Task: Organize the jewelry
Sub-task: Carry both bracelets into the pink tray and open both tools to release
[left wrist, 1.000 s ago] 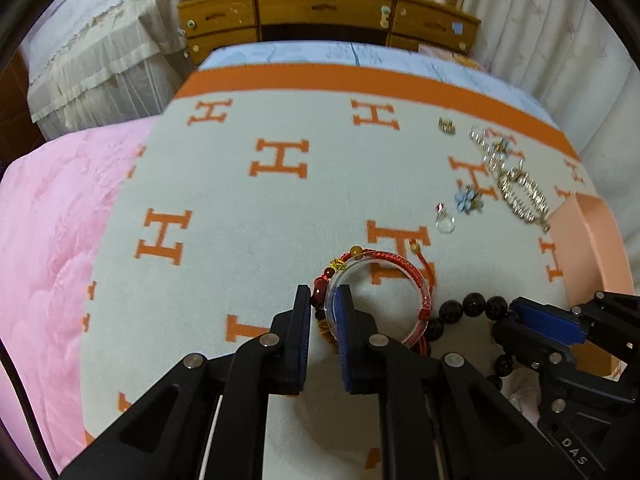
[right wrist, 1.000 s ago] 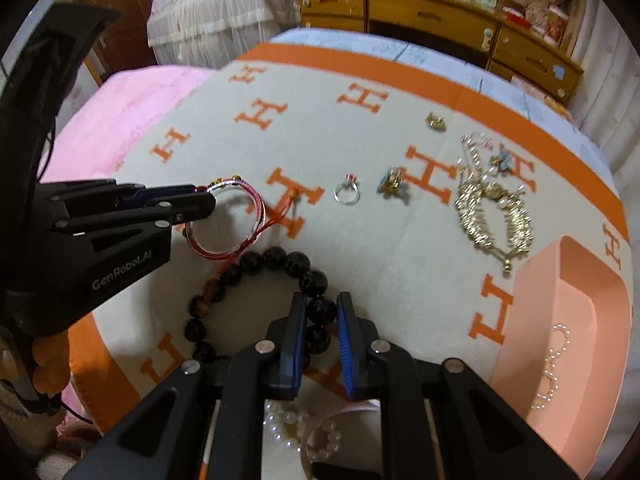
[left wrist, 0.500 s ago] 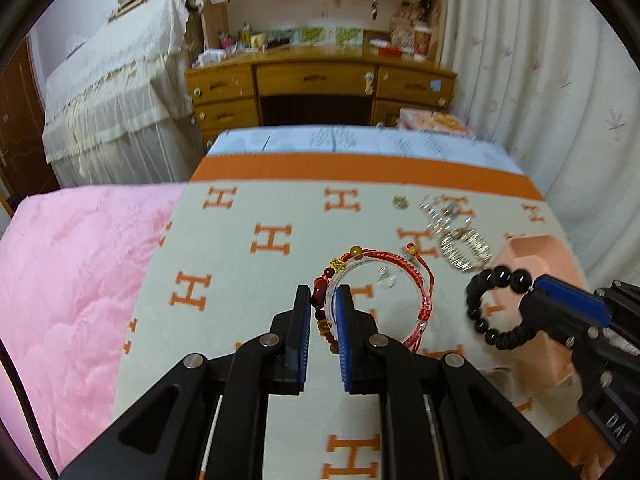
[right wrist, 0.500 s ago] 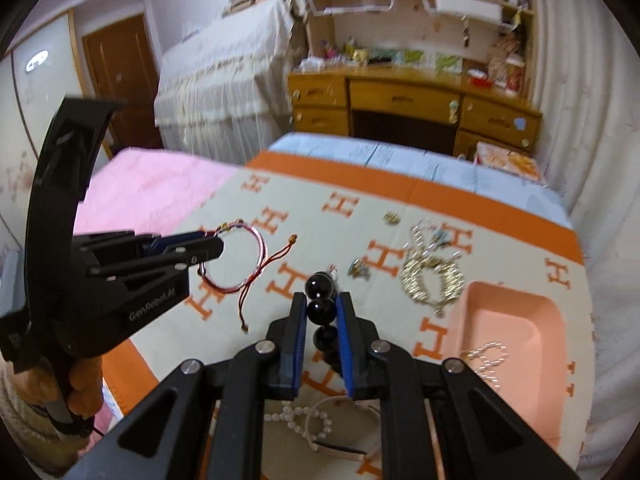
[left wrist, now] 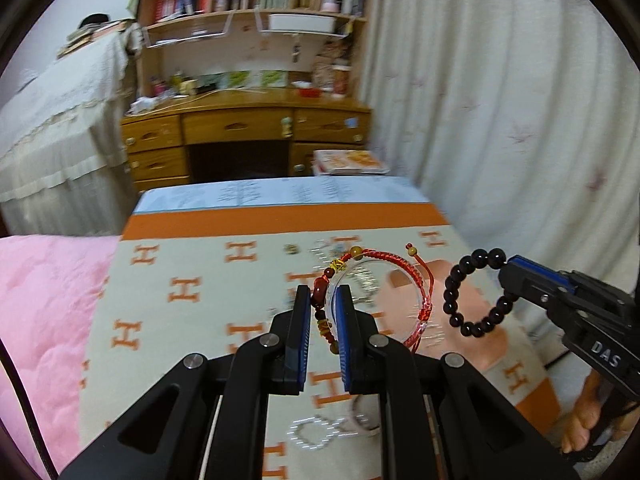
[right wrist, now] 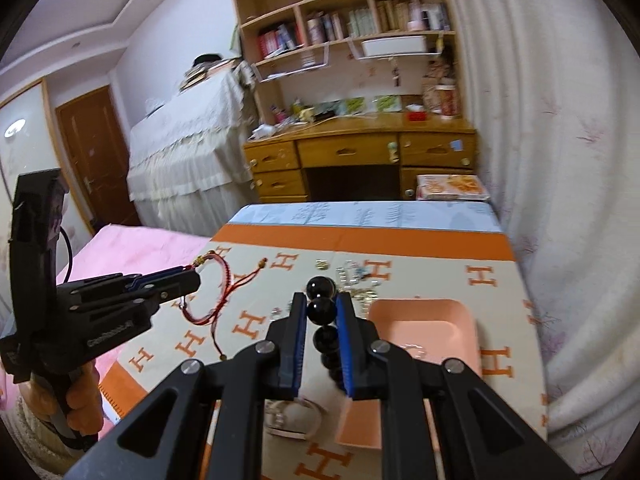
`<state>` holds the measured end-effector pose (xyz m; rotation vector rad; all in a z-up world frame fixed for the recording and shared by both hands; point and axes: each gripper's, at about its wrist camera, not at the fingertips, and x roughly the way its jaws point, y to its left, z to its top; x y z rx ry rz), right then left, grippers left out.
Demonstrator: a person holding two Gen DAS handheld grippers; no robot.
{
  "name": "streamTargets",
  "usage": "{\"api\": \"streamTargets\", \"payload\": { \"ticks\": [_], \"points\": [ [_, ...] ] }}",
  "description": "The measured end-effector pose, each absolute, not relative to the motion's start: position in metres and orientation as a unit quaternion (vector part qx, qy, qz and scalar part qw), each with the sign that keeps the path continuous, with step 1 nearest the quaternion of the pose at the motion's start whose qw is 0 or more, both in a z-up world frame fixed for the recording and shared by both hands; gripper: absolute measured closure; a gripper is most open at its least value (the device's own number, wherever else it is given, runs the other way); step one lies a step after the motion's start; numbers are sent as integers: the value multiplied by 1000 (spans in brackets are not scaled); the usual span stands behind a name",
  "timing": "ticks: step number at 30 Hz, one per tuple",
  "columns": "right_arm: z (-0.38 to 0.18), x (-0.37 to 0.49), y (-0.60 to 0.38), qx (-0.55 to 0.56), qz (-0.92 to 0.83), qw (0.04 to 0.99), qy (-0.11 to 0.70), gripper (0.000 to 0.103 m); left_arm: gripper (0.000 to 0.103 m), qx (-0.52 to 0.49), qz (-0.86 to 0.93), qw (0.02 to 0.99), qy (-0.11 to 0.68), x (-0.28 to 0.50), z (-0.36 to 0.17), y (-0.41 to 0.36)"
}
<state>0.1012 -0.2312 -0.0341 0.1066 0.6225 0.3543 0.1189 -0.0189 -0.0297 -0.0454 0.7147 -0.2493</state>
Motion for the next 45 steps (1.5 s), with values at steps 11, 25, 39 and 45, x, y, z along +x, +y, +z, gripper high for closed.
{"api": "streamTargets", "payload": {
  "ticks": [11,25,39,45],
  "points": [
    [-64,93,-302,101,109,933,329,88,93,6,-179,913,367,145,-46,-101],
    [-81,99,-298,91,130,922,353,88,61,20,-165,883,439,196,-121,-146],
    [-88,122,-275,92,148,907,383,88,24,34,-30,930,364,131,-103,-70],
    [-105,122,-278,72,89,904,412,86,24,8,-16,929,369,123,-102,-44]
  ]
}}
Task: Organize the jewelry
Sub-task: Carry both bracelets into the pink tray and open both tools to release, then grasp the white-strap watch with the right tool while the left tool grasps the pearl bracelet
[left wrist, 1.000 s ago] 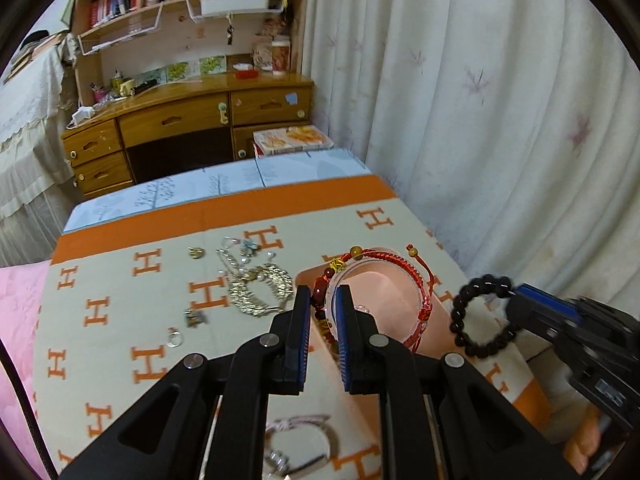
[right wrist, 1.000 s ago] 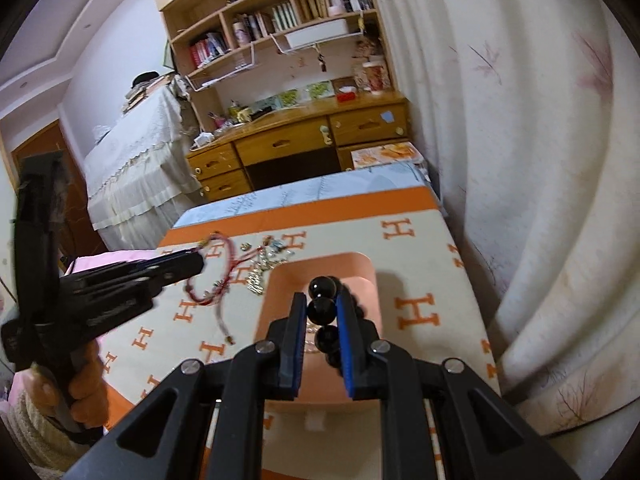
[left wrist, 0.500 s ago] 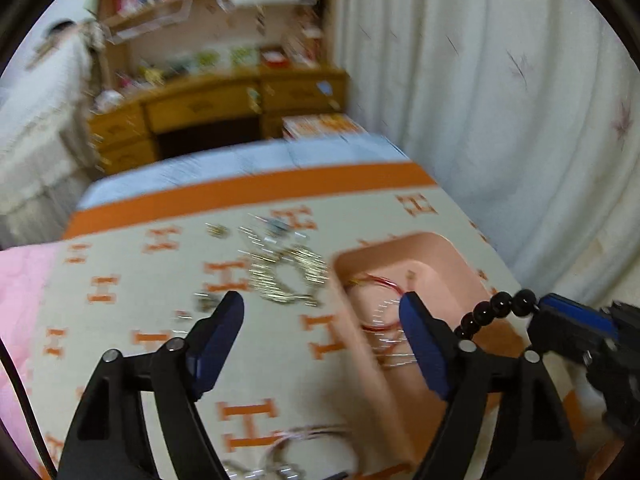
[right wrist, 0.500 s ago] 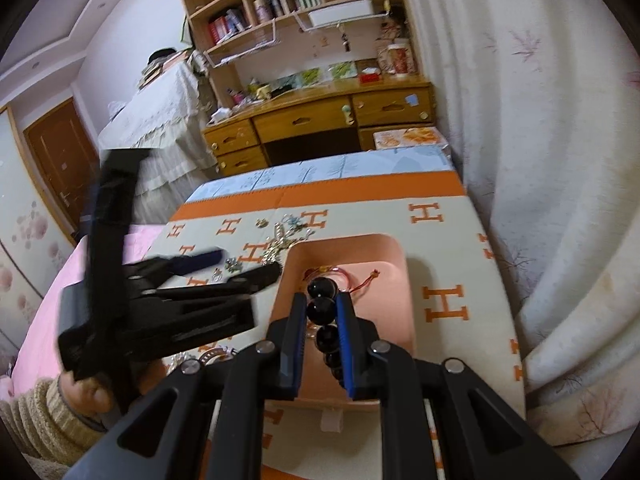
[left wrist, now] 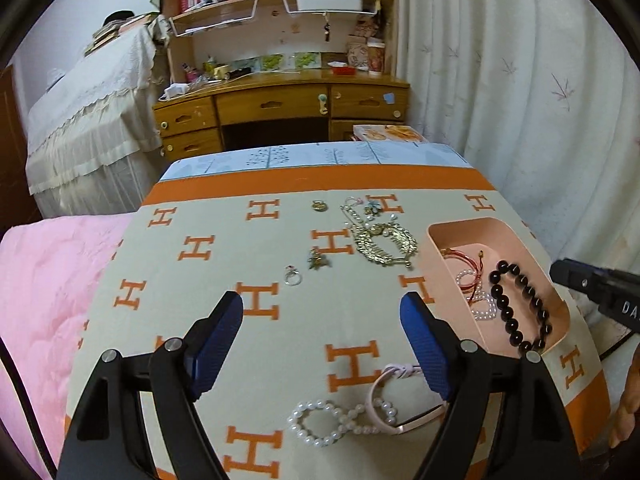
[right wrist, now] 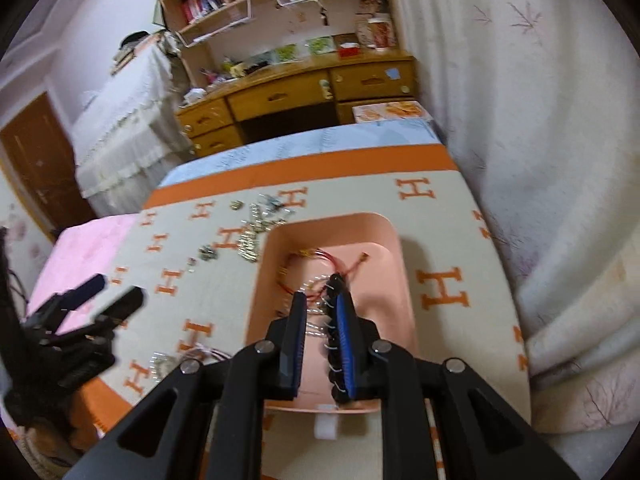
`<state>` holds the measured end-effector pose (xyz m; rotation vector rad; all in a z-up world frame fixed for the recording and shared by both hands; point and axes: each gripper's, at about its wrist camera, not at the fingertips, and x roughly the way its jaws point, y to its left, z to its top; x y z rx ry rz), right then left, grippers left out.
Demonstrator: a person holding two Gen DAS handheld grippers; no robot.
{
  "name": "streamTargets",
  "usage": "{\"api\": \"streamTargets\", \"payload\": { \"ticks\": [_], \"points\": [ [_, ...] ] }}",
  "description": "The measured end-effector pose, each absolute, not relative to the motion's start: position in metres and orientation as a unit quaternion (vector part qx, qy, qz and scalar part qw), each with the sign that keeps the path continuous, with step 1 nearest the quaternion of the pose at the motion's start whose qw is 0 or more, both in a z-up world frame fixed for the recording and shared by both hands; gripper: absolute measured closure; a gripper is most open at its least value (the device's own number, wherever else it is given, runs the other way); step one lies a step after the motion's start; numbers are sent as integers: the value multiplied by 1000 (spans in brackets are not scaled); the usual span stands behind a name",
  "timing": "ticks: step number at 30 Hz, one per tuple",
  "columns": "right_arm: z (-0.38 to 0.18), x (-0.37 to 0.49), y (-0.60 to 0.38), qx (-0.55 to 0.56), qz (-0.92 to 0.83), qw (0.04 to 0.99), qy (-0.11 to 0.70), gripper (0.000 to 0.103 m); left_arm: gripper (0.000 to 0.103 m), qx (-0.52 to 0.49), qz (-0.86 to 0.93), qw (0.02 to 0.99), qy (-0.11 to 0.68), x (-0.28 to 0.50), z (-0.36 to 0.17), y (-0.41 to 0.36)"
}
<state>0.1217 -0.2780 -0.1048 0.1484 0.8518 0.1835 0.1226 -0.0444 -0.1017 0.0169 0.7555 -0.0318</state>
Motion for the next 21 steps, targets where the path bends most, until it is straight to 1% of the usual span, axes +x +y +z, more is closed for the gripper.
{"api": "streamTargets", "payload": {
  "ticks": [2,3,4,13,21],
  "points": [
    [-105,117,-275,67,90,903,414,77,23,3,-16,930,368,118,-100,-39],
    [-104,115,-273,67,93,903,413,70,22,1,-17,930,367,114,-99,-36],
    [-102,112,-270,66,96,904,411,68,21,-1,-16,931,366,111,-98,-33],
    [-91,90,-233,38,151,905,397,67,21,-10,12,929,369,91,-88,2],
    [-103,79,-198,4,213,884,417,67,20,-2,28,922,386,74,-96,23]
  ]
}}
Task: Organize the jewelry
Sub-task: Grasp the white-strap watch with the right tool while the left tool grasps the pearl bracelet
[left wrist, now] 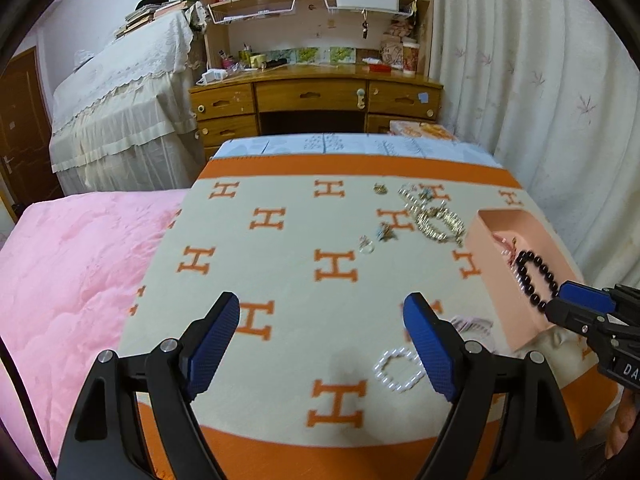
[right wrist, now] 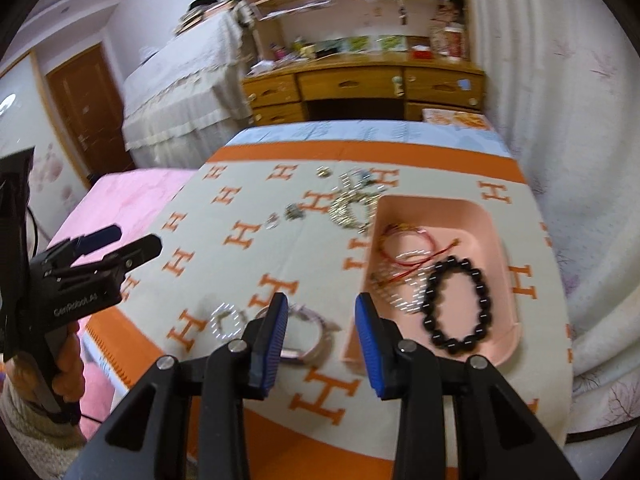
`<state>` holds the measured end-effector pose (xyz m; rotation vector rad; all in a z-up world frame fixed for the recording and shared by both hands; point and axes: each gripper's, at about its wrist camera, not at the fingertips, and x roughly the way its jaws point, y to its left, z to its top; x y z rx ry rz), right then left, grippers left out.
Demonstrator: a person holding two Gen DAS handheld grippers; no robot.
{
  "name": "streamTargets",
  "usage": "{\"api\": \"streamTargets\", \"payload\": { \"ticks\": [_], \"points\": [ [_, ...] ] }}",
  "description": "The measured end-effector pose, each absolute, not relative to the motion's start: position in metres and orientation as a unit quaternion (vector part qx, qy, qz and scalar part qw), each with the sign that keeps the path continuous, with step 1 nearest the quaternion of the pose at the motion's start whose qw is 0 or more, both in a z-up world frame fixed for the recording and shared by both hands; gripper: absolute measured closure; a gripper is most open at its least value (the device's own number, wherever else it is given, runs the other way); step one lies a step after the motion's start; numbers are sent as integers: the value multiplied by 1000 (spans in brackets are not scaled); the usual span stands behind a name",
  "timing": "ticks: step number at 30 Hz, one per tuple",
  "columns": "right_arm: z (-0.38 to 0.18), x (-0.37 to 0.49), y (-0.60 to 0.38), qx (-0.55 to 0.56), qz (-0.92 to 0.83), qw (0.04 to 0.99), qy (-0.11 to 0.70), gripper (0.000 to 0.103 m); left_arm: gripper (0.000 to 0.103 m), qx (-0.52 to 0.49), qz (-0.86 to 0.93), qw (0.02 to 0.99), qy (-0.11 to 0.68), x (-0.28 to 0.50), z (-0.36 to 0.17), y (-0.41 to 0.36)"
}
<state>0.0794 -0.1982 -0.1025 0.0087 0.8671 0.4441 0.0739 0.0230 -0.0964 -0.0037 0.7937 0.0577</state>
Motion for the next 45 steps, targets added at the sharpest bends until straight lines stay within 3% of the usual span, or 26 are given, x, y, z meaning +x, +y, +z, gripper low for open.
{"api": "streamTargets", "payload": {
  "ticks": [22,25,27,35,45],
  "points": [
    [-157,106,-122,-85,277,821,491,69,20,32,4,878,478,82,-158,28],
    [-165,111,-114,-94,276,813,503,91,21,36,-2,874,484,83,-162,26],
    [-169,112,-113,-96,276,812,506,96,21,40,-7,873,486,84,-164,24],
    [-161,109,-128,-55,282,823,490,100,21,18,-45,855,517,98,-177,18],
    [-101,95,-187,55,294,862,409,100,20,36,-71,839,538,111,-187,-1]
  ]
}}
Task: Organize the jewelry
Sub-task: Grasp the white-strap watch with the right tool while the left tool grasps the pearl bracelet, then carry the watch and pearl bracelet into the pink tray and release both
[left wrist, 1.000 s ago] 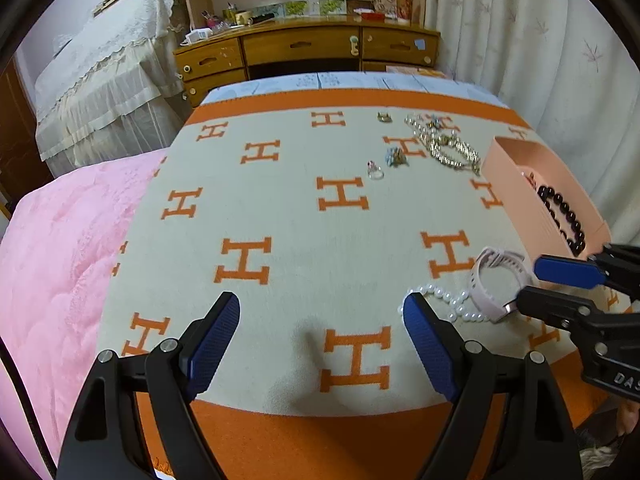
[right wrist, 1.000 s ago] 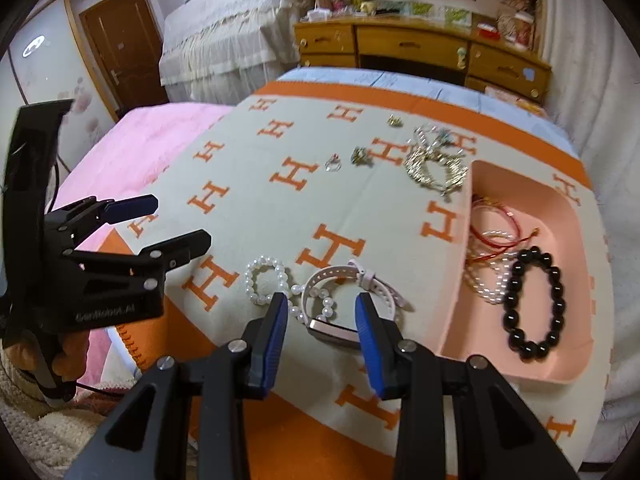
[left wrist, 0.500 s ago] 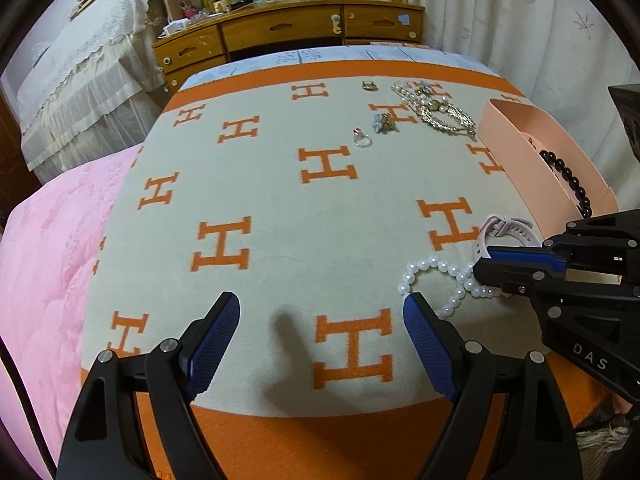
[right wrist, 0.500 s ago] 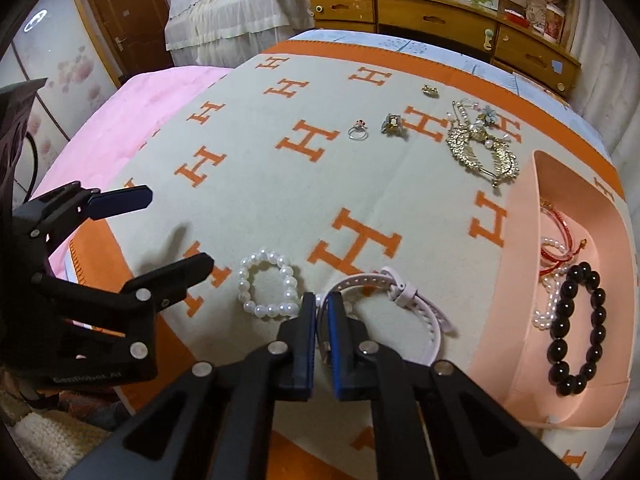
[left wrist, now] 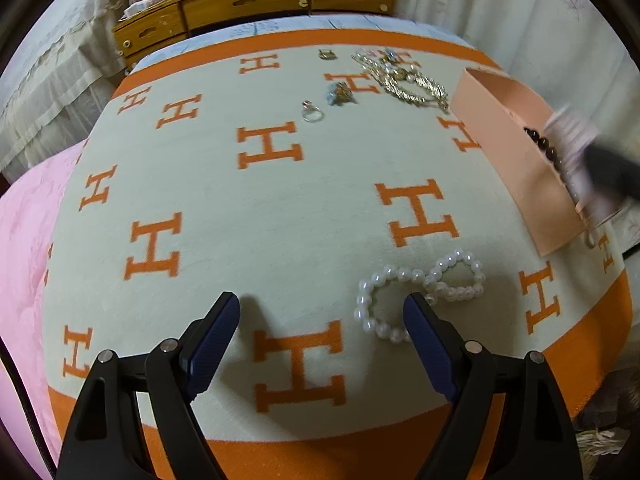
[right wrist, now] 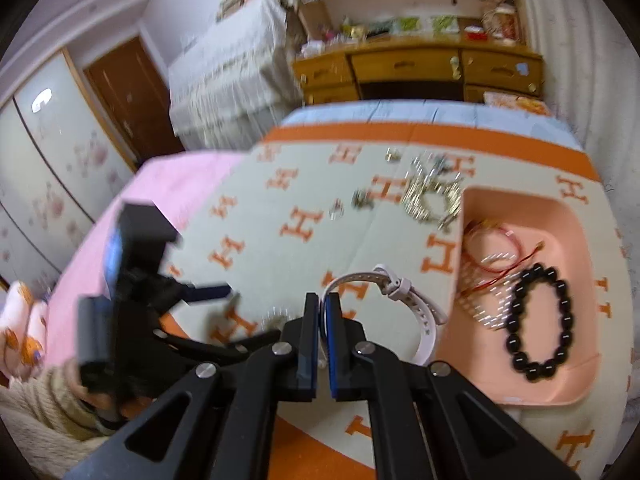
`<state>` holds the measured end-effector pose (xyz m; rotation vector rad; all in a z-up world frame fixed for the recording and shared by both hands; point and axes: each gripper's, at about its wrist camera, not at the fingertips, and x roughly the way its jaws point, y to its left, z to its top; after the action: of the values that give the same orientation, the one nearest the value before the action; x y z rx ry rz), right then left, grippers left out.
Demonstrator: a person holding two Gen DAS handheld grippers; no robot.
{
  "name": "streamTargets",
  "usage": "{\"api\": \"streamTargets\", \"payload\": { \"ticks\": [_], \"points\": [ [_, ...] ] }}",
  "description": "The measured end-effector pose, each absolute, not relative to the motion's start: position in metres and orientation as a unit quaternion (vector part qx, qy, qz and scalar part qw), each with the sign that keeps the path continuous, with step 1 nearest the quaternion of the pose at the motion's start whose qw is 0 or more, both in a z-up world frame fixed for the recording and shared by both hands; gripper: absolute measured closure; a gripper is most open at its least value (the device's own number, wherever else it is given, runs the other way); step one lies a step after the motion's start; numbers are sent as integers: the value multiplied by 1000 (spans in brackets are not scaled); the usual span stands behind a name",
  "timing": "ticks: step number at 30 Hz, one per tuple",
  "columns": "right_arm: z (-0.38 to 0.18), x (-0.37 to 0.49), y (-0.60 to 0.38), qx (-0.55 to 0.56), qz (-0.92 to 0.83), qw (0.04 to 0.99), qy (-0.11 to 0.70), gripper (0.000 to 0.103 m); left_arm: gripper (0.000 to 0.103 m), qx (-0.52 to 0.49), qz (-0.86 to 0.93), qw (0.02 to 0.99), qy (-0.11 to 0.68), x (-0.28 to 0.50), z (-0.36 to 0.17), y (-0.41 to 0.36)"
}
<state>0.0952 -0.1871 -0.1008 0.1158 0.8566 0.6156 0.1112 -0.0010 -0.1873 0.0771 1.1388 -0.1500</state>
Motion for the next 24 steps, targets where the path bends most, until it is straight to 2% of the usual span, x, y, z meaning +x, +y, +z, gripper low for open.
{"api": "streamTargets", "payload": {
  "ticks": [5,7,8,9,10,17,24],
  "points": [
    [-78,89,-207,86,297,876,371,100,20,48,-80,840,534,119,-188,-10],
    [-76,88,-212,94,298,877,365,100,36,52,-93,842,528,118,-186,-12],
    [-75,88,-215,98,297,878,363,100,58,58,-102,844,524,116,-184,-16],
    [-75,88,-218,102,296,878,362,100,86,67,-114,843,522,114,-181,-21],
    [-76,89,-221,106,295,878,362,100,96,71,-119,841,523,113,-180,-25],
    [-77,89,-245,136,275,885,350,100,98,42,-129,851,507,108,-166,-30],
    [-67,85,-274,157,255,897,324,100,98,15,-153,878,453,104,-107,-39]
  ]
}}
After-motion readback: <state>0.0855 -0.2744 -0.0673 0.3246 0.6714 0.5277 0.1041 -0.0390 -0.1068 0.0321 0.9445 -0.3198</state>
